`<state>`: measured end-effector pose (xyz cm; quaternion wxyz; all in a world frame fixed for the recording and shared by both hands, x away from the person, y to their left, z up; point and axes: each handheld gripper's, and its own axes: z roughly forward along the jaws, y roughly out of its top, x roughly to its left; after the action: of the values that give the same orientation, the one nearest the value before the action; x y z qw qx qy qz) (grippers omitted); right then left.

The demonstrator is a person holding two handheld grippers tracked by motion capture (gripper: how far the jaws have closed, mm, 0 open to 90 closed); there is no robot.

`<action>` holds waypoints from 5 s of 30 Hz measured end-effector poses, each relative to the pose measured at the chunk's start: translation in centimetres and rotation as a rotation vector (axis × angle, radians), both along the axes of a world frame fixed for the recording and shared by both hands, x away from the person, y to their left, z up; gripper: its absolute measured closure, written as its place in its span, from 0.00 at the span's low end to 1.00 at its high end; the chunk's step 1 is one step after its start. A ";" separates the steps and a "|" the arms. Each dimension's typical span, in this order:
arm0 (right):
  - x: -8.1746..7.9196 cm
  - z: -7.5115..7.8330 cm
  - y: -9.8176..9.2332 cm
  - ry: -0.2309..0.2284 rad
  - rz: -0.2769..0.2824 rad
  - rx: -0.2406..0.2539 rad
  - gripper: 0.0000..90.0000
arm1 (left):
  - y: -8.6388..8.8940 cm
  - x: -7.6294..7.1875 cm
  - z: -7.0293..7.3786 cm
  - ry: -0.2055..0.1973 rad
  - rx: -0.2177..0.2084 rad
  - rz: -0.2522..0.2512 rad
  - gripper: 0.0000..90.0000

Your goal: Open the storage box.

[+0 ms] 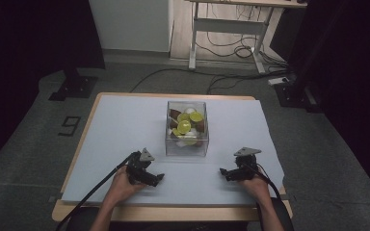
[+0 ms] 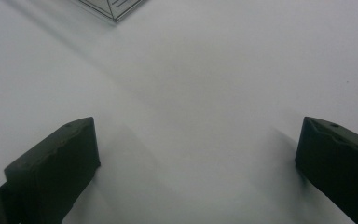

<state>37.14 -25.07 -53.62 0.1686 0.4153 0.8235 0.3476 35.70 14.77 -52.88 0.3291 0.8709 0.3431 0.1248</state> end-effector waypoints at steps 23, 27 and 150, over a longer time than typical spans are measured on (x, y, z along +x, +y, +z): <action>0.1 0.3 0.1 0.013 0.015 -0.021 0.02 | 0.0 0.0 0.0 -0.004 0.003 -0.003 0.00; -0.1 0.6 0.2 0.012 0.042 -0.022 0.11 | 0.0 0.0 0.1 0.000 0.002 -0.002 0.01; 2.6 7.1 11.2 -0.142 0.163 0.076 0.88 | -6.0 3.7 5.9 -0.164 -0.206 -0.052 0.84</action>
<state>39.72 -13.88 -46.56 0.1816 0.3276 0.8267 0.4198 39.38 8.75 -47.02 0.4470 0.8278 0.3035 0.1512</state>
